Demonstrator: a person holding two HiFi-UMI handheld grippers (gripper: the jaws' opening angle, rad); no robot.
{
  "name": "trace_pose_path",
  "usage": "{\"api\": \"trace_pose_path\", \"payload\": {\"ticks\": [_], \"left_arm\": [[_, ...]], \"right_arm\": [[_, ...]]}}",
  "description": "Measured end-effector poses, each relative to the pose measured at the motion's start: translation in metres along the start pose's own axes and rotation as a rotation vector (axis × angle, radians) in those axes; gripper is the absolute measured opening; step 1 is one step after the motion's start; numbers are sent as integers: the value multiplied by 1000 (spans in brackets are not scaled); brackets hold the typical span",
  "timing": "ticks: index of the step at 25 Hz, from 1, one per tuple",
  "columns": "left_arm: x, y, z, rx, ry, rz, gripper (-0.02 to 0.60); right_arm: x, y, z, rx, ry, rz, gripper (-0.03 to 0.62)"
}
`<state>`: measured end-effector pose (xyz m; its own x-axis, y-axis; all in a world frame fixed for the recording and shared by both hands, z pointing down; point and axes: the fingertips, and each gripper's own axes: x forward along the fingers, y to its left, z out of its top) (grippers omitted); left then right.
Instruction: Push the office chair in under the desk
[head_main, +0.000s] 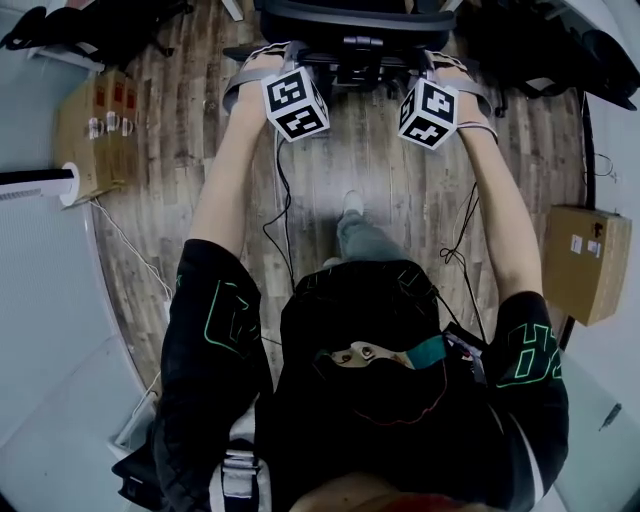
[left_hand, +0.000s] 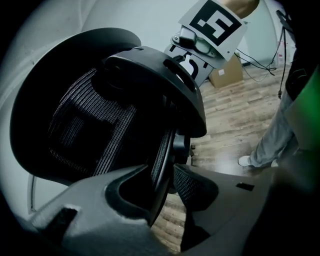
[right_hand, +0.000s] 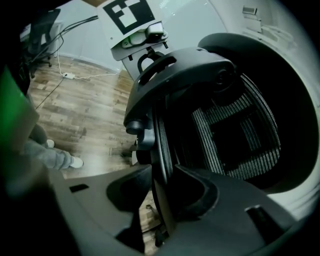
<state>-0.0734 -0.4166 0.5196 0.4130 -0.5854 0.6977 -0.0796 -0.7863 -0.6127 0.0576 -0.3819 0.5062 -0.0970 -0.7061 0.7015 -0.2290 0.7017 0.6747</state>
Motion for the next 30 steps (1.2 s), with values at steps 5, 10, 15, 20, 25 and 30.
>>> {"api": "trace_pose_path", "payload": {"ticks": [5, 10, 15, 20, 25, 30], "left_arm": [[23, 23, 9, 2, 4, -1, 160], [44, 45, 9, -12, 29, -17, 158], [63, 65, 8, -25, 52, -17, 156], [83, 84, 12, -29, 73, -25, 155], [100, 106, 7, -13, 87, -10, 155], [122, 132, 3, 12, 109, 8, 153]], "right_arm": [[22, -26, -14, -9, -8, -3, 144], [43, -48, -18, 2, -19, -15, 147], [64, -71, -22, -6, -28, -14, 149], [81, -90, -29, -4, -28, 4, 146], [100, -110, -28, -9, -23, -4, 147], [122, -136, -31, -14, -16, -9, 147]]}}
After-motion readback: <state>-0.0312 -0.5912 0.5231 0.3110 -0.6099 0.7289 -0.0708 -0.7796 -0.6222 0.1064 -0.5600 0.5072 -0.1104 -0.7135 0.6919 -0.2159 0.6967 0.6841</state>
